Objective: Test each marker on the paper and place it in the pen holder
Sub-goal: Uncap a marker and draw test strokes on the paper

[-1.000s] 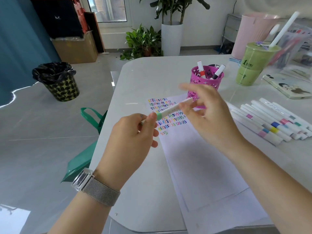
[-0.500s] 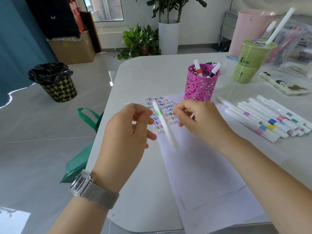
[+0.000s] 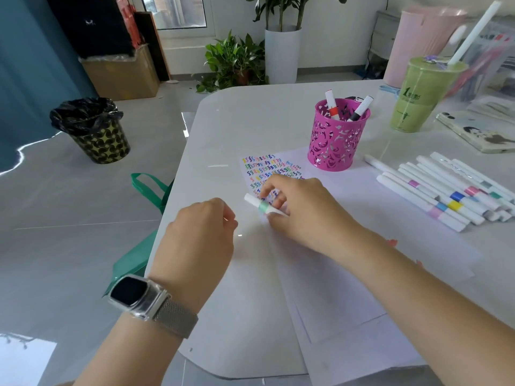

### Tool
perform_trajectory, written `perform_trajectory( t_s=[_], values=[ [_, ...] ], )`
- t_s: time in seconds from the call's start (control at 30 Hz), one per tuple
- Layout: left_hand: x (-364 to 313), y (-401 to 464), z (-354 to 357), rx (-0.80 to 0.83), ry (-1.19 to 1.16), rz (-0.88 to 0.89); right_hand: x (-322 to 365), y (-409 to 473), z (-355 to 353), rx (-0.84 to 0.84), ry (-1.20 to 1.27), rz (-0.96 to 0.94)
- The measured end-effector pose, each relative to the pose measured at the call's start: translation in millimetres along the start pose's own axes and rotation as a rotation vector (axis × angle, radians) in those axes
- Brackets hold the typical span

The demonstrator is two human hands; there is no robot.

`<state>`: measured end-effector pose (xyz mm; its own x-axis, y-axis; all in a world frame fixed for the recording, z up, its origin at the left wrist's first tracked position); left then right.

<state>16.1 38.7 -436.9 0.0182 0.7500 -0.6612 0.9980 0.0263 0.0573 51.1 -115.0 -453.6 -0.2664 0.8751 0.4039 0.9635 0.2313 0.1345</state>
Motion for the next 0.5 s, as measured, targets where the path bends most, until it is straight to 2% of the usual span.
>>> perform_trajectory(
  t_s=[0.07,0.13,0.23,0.33,0.4,0.43,0.5],
  values=[
    [-0.5,-1.6,-2.4,-0.002,-0.017,0.01,-1.6,5.6,-11.0,-0.035,0.103,0.021],
    [-3.1,-3.1,-1.9,0.005,-0.04,0.027,-14.1,18.5,-35.7,-0.174,0.268,0.067],
    [-9.6,-4.0,0.5,0.003,-0.066,0.074,-43.6,28.4,-91.8,-0.63,0.446,0.103],
    [-14.5,-5.5,3.2,-0.012,-0.083,0.11,-67.1,22.1,-126.8,-0.994,0.416,0.101],
    [-15.9,-6.8,6.9,-0.001,-0.088,0.121,-78.2,20.2,-130.3,-1.081,0.357,0.1],
    [-16.4,-6.8,9.6,0.015,-0.095,0.126,-82.0,21.5,-127.8,-1.066,0.304,0.107],
    [-17.6,-6.6,15.6,0.052,-0.096,0.137,-89.2,28.0,-116.0,-0.921,0.172,0.133]
  ],
)
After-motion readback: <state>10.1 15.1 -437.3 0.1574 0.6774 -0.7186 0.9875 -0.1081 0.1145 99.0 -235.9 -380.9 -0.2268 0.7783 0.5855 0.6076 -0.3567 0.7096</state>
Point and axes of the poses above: each hand's wrist, its own y-axis towards the middle knuckle, its own z-axis out of the palm, x = y × z, the point moved 4 cm from there along y, towards the middle knuckle, and after that the axes turned 13 degrees about -y, right-handed, at the moved point
